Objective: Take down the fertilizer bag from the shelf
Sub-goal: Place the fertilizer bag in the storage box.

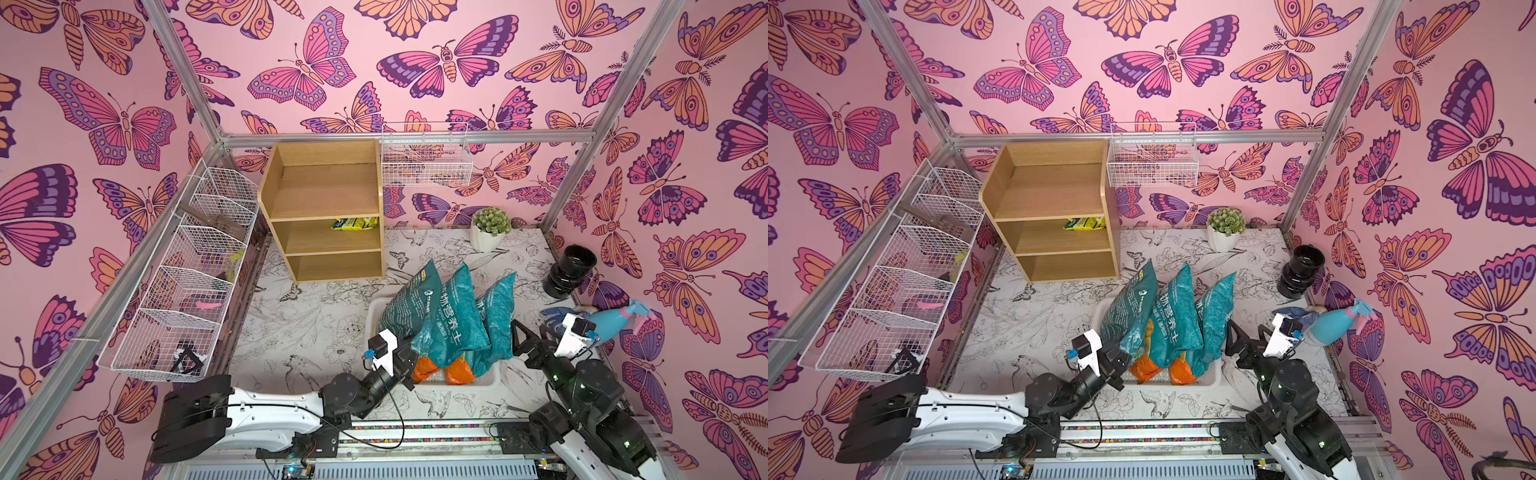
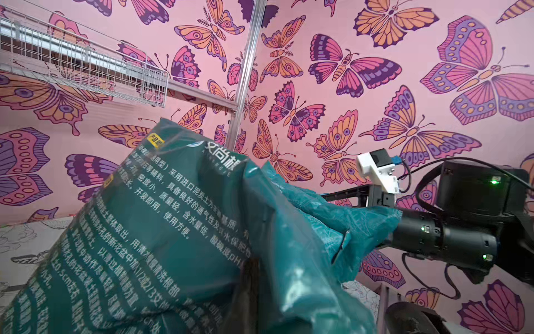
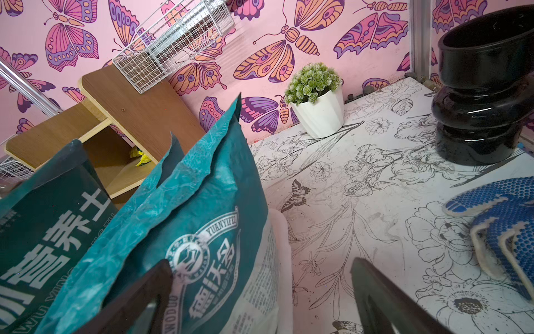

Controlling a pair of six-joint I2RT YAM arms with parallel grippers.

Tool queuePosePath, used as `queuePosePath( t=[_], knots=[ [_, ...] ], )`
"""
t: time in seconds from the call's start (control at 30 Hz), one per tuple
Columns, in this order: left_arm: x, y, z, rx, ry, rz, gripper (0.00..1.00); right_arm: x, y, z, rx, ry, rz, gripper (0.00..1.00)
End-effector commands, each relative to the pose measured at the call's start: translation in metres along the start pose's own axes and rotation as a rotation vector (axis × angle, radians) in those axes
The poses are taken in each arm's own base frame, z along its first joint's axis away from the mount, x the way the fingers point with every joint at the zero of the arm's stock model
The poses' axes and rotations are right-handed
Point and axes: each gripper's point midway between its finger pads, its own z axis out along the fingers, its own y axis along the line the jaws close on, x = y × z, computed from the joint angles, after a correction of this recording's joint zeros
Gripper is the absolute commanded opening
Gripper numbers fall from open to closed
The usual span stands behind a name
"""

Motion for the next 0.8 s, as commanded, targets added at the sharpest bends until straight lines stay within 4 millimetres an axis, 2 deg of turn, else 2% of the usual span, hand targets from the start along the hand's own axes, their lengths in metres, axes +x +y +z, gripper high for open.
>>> queuePosePath(
  t=[0.0, 0.23, 0.33, 0.47, 0.6, 0.67, 0.77],
  knots=[
    [0.022, 0.02, -0.017, -0.077, 0.02, 0.005, 0.0, -0.001, -0.001, -0.002, 0.004, -0.012, -0.015, 0.99],
    [0.044, 0.056, -0.04, -0.224, 0.061, -0.024, 0.0, -0.002, -0.001, -0.002, -0.001, -0.013, -0.013, 0.99],
    [0.047, 0.076, -0.042, -0.361, 0.092, -0.014, 0.0, -0.002, -0.001, -0.003, 0.001, -0.011, -0.013, 0.99],
    [0.056, 0.084, -0.04, -0.46, 0.229, 0.06, 0.0, -0.002, -0.001, -0.004, 0.002, -0.014, -0.012, 0.99],
    [0.052, 0.106, -0.073, -0.494, 0.112, -0.049, 0.0, -0.002, -0.001, -0.004, 0.0, -0.017, -0.013, 0.99],
    [0.05, 0.107, -0.077, -0.477, 0.114, -0.033, 0.0, -0.002, -0.001, -0.004, -0.001, -0.016, -0.012, 0.99],
    [0.05, 0.091, -0.067, -0.408, 0.187, -0.004, 0.0, -0.002, -0.002, -0.003, 0.003, -0.017, -0.013, 0.99]
  ],
)
